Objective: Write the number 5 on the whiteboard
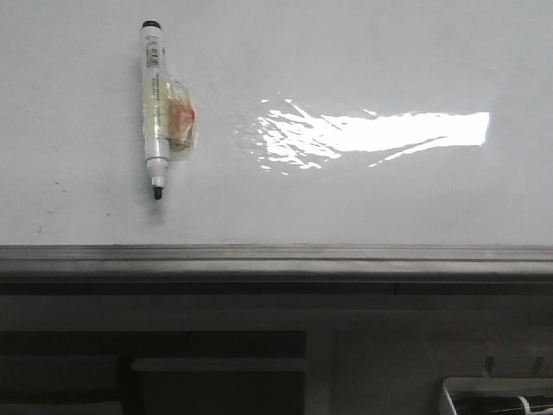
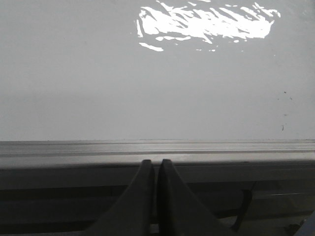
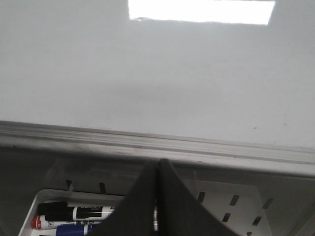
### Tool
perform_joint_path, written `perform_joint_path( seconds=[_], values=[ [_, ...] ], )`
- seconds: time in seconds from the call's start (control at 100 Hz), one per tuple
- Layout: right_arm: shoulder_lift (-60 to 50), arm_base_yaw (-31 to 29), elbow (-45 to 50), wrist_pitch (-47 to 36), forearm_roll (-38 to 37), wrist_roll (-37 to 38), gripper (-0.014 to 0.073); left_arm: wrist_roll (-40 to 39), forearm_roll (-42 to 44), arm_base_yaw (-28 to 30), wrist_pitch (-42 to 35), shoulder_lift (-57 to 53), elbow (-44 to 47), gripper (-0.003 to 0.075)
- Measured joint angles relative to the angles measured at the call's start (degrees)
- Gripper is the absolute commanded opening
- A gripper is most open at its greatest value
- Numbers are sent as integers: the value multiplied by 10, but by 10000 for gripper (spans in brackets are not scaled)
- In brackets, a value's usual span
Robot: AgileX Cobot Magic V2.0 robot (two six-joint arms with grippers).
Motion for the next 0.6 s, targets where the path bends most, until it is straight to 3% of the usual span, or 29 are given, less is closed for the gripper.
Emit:
perform_joint_path(
  seconds=[0.21,0.34,0.48,0.6],
  values=[
    [0,0,0,0,-5,0,-64,0,1,0,0,0,0,-20],
    [0,0,2,-26,-89,0,-64,0,13,0,0,0,0,-20],
    [0,0,3,-198,-115,0,-62,0,-14,0,-16,0,0,-20],
    [0,0,3,-342,-94,48,-62,0,-151,0,-76,0,0,-20]
  ],
)
